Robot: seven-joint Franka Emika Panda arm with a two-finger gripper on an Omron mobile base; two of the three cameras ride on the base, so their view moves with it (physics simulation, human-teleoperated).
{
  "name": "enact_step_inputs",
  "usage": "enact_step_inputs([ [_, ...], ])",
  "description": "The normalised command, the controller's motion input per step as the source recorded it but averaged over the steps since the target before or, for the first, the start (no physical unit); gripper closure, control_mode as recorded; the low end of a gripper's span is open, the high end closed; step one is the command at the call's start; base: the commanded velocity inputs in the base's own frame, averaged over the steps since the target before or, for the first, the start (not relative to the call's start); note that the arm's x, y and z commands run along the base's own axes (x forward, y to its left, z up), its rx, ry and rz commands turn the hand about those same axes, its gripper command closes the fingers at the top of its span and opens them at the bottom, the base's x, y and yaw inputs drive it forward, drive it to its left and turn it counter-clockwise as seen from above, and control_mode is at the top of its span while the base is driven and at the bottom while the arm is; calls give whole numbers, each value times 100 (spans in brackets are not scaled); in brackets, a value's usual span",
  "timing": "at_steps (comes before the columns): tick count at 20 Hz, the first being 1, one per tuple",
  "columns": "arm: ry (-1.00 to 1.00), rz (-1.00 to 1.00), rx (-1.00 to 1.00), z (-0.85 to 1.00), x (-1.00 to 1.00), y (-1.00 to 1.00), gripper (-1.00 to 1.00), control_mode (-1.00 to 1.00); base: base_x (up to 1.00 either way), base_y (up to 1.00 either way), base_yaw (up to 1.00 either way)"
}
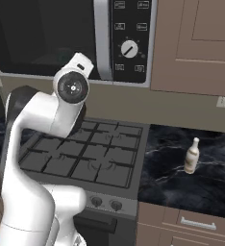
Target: Place the microwavable item in the microwave. Then, close the microwave door and press the start button.
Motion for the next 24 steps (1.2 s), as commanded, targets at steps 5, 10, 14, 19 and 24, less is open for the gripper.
enact_step_inputs([
  [5,-4,9,-1,-2,1,-73,-100,-100,0,0,0],
  [10,-6,5,0,-2,12,-46,-100,-100,0,0,0],
  [14,-1,1,0,-4,30,-14,-100,-100,0,0,0],
  [19,0,0,0,-11,42,-4,-100,-100,0,0,0],
  [24,0,0,0,-11,36,-10,-100,-100,0,0,0],
])
